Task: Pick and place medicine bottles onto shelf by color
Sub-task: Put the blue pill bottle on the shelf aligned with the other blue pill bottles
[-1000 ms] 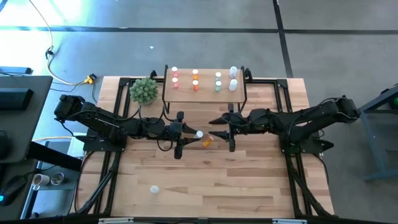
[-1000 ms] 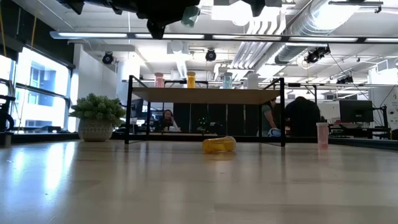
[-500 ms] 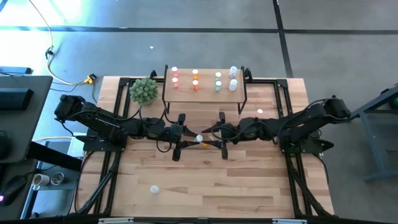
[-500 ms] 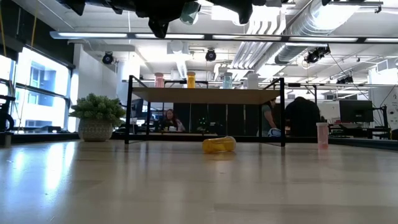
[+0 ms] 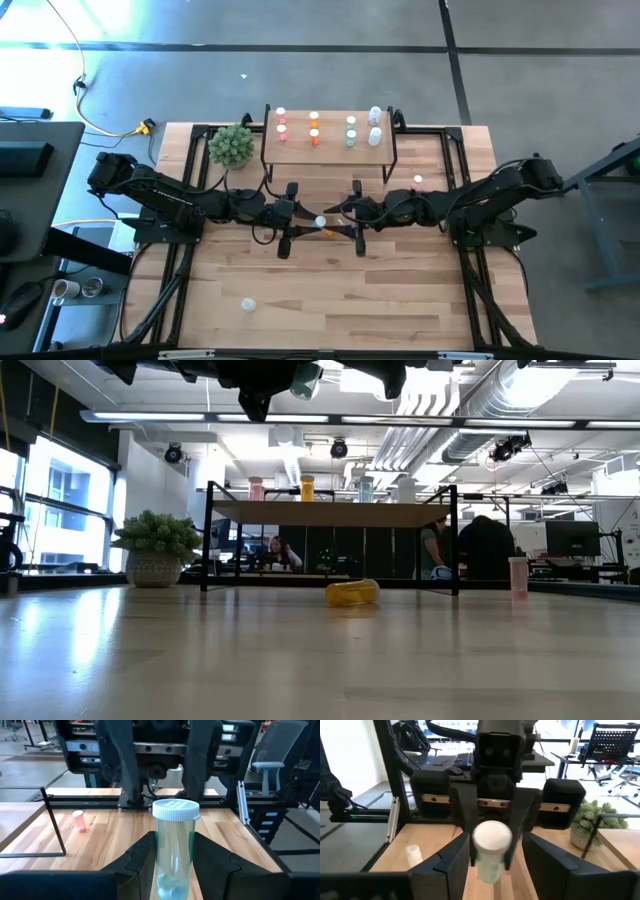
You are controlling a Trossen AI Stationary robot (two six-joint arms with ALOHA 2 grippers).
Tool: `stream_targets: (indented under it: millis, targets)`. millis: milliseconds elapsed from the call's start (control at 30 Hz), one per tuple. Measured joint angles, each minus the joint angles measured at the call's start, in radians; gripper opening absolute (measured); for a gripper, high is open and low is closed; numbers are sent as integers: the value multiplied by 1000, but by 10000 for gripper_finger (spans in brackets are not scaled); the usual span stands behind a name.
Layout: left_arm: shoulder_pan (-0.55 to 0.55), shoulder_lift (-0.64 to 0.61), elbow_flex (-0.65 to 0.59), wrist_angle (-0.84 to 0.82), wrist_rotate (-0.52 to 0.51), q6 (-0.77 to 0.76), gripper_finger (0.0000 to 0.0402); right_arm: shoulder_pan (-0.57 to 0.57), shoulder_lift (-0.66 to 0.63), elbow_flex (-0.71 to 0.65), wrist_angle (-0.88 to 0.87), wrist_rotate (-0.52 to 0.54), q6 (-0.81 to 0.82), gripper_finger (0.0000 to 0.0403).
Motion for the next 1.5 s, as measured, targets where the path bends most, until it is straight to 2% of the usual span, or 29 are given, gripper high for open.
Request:
stream_targets:
  millis: [267, 533, 1300, 1500]
  targets:
    - [0, 0, 0, 3, -1, -10, 110, 20, 75, 0, 86, 57, -33, 174]
    - [0, 0, 0, 1, -17, -10, 110, 23, 76, 0, 141, 59, -49, 174]
    - [0, 0, 0, 0, -25, -10, 110, 5, 76, 0, 133, 54, 23, 173]
    - [3, 0, 0, 1, -28, -10, 110, 5, 76, 0, 135, 37, 26, 151]
